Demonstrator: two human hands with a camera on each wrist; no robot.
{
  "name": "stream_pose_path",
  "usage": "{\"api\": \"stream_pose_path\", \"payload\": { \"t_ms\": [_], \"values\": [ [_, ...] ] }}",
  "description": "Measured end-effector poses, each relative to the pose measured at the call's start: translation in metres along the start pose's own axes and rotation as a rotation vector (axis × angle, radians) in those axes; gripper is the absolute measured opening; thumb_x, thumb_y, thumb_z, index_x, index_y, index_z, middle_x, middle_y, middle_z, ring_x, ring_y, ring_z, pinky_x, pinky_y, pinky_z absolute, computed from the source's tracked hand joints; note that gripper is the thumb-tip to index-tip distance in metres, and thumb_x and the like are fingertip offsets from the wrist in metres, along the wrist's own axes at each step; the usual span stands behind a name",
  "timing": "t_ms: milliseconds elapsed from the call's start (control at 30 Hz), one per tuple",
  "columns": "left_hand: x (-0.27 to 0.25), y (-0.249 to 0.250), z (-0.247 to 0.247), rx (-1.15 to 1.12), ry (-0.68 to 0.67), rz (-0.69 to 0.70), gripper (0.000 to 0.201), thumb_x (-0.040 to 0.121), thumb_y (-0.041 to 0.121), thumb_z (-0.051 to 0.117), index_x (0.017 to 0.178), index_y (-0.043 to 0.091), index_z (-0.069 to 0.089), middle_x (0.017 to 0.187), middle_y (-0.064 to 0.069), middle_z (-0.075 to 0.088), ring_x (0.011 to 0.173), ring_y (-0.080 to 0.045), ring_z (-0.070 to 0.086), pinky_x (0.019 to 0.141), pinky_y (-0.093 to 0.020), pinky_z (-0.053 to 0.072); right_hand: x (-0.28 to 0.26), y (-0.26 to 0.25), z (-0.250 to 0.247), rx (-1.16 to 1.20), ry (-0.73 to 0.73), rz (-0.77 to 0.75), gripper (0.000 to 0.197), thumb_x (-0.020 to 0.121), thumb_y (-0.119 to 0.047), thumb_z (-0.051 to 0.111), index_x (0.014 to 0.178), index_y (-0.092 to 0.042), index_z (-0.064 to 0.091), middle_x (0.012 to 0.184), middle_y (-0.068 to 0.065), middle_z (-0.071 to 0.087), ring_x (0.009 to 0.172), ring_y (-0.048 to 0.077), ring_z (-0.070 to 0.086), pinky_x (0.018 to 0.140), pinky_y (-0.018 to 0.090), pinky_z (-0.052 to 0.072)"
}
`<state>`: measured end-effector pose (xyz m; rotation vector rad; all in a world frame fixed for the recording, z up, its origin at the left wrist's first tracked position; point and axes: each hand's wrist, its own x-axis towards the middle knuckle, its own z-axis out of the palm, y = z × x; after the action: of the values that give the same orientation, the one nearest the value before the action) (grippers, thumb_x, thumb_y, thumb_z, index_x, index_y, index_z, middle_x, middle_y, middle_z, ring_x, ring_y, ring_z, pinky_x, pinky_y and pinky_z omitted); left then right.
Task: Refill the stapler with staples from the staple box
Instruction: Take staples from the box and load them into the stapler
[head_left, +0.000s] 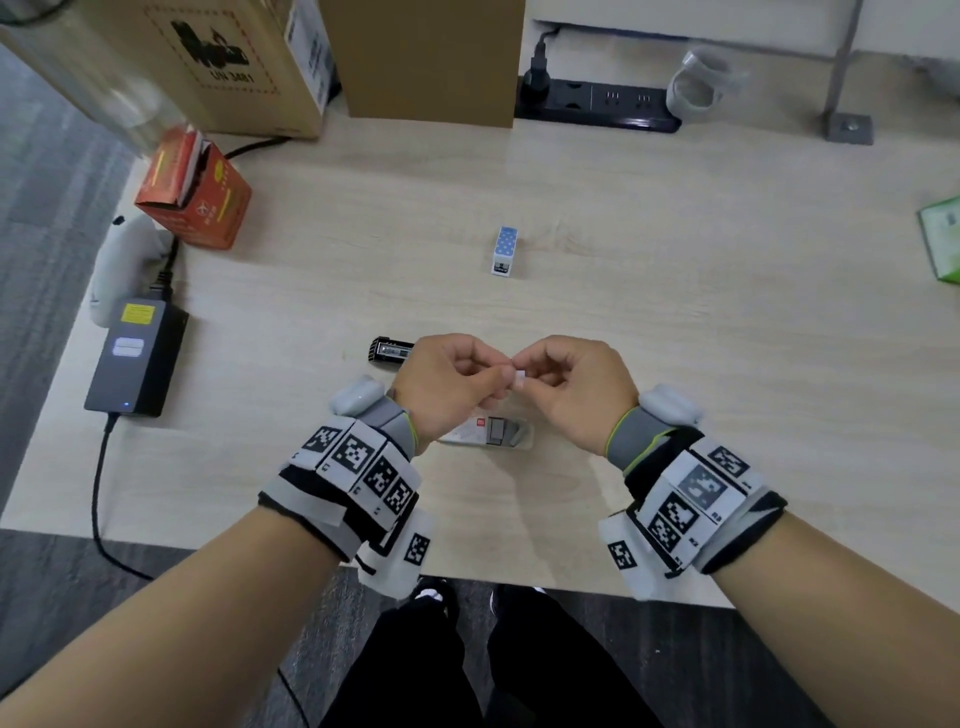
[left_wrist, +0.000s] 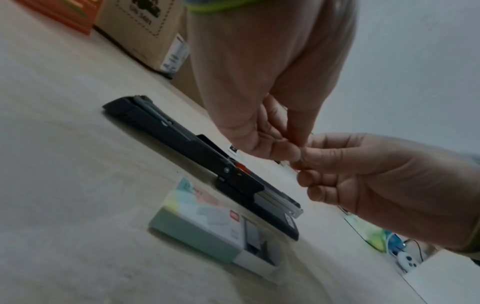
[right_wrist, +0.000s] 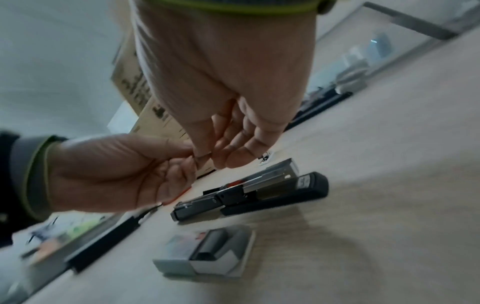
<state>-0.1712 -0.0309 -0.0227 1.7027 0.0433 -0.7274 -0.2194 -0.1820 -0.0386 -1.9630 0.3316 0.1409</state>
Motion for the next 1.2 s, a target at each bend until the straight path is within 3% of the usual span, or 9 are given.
{"api": "stream_pose_path", "payload": {
  "t_ms": [133,233,333,400,533,767,967,1100,1200],
  "values": [
    [0.008,-0.003,-0.015,0.01,0.083,0.012,0.003,0.084,0.009,0.065,0.085,0.01,0.068,0.073,-0.007,0.07,0.06,-0.012,0.062,0.061,-0.023,0.054,0.007,-0.006,-0.001,-0.24,-0.014,-0.138,0.003,0.081,-0.021,0.068,0.083,-0.019,0.069,0.08,-0.002,0.07,0.071,0.016,0.062,0.067,0.027,0.05],
    [0.017,-0.011,-0.03,0.49,0.24,0.203,0.011,0.083,0.023,0.066,0.093,0.022,0.068,0.086,0.006,0.068,0.081,-0.012,0.059,0.073,-0.022,0.047,0.015,0.003,-0.003,-0.415,0.027,-0.185,0.006,0.085,-0.023,0.062,0.088,-0.018,0.066,0.091,0.001,0.065,0.083,0.02,0.057,0.069,0.029,0.041],
    [0.022,-0.019,-0.034,0.843,0.195,0.392,0.031,0.076,0.032,0.069,0.106,0.026,0.064,0.107,0.001,0.065,0.106,-0.024,0.052,0.091,-0.039,0.041,0.017,0.015,0.003,-0.521,0.012,-0.192,0.009,0.087,-0.023,0.061,0.09,-0.017,0.066,0.095,0.005,0.065,0.09,0.027,0.054,0.075,0.034,0.042],
    [0.027,-0.022,-0.031,0.919,0.13,0.414,0.037,0.075,0.033,0.07,0.111,0.028,0.062,0.112,0.002,0.062,0.113,-0.024,0.048,0.095,-0.04,0.032,0.017,0.018,0.007,-0.554,0.01,-0.182,0.01,0.086,-0.023,0.061,0.092,-0.016,0.067,0.094,0.006,0.066,0.09,0.029,0.054,0.075,0.034,0.041],
    [0.035,-0.027,-0.027,0.954,0.096,0.397,0.038,0.077,0.033,0.068,0.114,0.028,0.061,0.113,0.003,0.061,0.114,-0.022,0.045,0.097,-0.038,0.027,0.017,0.023,0.01,-0.574,0.013,-0.194,0.011,0.085,-0.021,0.062,0.093,-0.015,0.067,0.092,0.008,0.067,0.087,0.031,0.055,0.075,0.038,0.044],
    [0.041,-0.035,-0.028,0.939,0.092,0.344,0.024,0.08,0.038,0.065,0.104,0.033,0.065,0.107,0.006,0.064,0.108,-0.022,0.048,0.094,-0.038,0.028,0.016,0.025,0.011,-0.549,0.035,-0.268,0.011,0.083,-0.019,0.062,0.09,-0.014,0.068,0.084,0.01,0.069,0.077,0.034,0.058,0.07,0.045,0.049],
    [0.042,-0.036,-0.028,0.938,0.094,0.339,0.024,0.08,0.039,0.064,0.104,0.034,0.065,0.108,0.006,0.064,0.108,-0.021,0.047,0.092,-0.036,0.026,0.015,0.026,0.009,-0.531,0.07,-0.308,0.012,0.082,-0.02,0.063,0.09,-0.014,0.07,0.083,0.008,0.071,0.074,0.033,0.061,0.069,0.042,0.05],
    [0.043,-0.037,-0.028,0.941,0.087,0.331,0.024,0.08,0.04,0.064,0.104,0.034,0.065,0.107,0.007,0.064,0.108,-0.021,0.047,0.092,-0.036,0.027,0.013,0.027,0.01,-0.545,0.074,-0.284,0.011,0.081,-0.019,0.064,0.089,-0.014,0.07,0.083,0.009,0.071,0.074,0.034,0.061,0.069,0.044,0.051],
    [0.043,-0.037,-0.028,0.933,0.089,0.333,0.024,0.08,0.04,0.065,0.103,0.034,0.065,0.107,0.007,0.064,0.107,-0.021,0.049,0.092,-0.037,0.029,0.013,0.025,0.011,-0.53,0.068,-0.245,0.013,0.079,-0.017,0.07,0.092,-0.014,0.072,0.087,0.009,0.073,0.079,0.035,0.061,0.074,0.04,0.048]
  ]
}}
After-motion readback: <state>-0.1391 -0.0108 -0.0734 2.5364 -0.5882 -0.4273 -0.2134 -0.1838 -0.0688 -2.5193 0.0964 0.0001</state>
